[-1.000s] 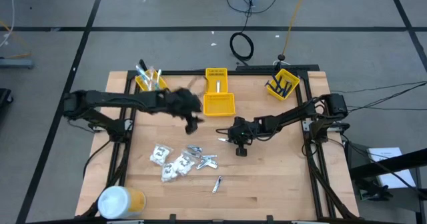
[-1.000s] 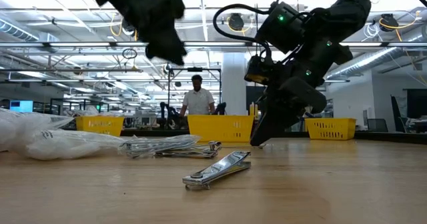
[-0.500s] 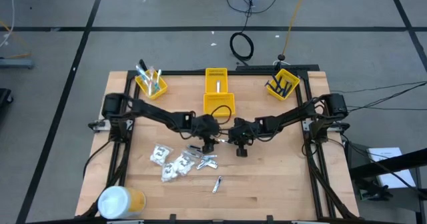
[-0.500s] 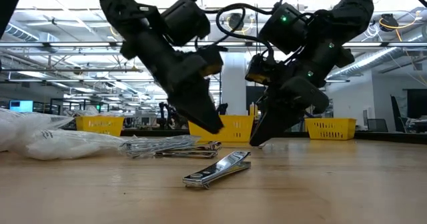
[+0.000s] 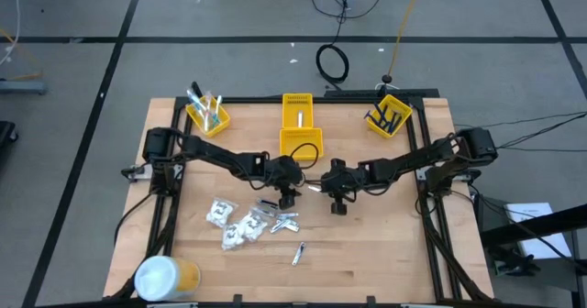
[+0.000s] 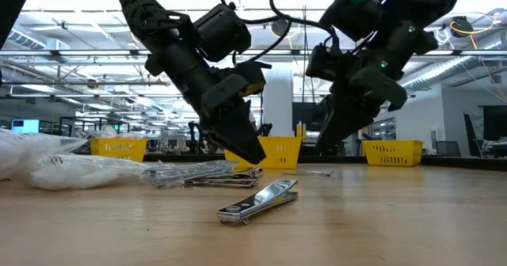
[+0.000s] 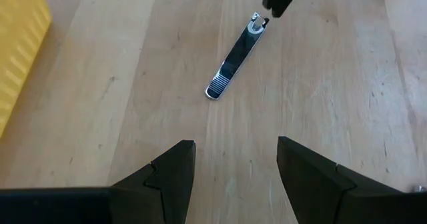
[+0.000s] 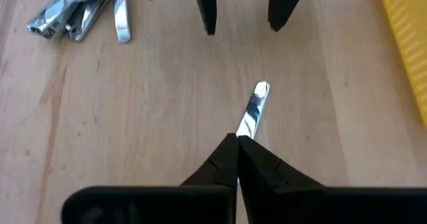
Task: Pick & Place Travel size toiletries
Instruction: Put the nail cutter into the top middle yellow bin
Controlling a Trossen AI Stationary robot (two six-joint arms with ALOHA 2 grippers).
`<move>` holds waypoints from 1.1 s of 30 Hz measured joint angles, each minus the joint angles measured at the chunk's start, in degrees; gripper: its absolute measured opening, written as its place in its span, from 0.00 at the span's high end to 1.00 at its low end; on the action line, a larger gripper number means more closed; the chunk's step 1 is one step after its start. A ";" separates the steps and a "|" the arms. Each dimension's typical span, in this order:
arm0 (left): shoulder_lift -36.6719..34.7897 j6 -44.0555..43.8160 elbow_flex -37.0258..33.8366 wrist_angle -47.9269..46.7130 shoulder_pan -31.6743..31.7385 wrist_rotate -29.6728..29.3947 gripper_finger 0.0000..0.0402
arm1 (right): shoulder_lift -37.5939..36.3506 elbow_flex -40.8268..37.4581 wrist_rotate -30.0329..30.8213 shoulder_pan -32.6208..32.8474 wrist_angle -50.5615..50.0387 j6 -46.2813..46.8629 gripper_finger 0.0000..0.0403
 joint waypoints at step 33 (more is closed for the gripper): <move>-0.03 -0.21 0.00 0.01 0.71 0.00 0.48 | 3.70 -1.61 0.11 1.28 0.71 4.61 1.00</move>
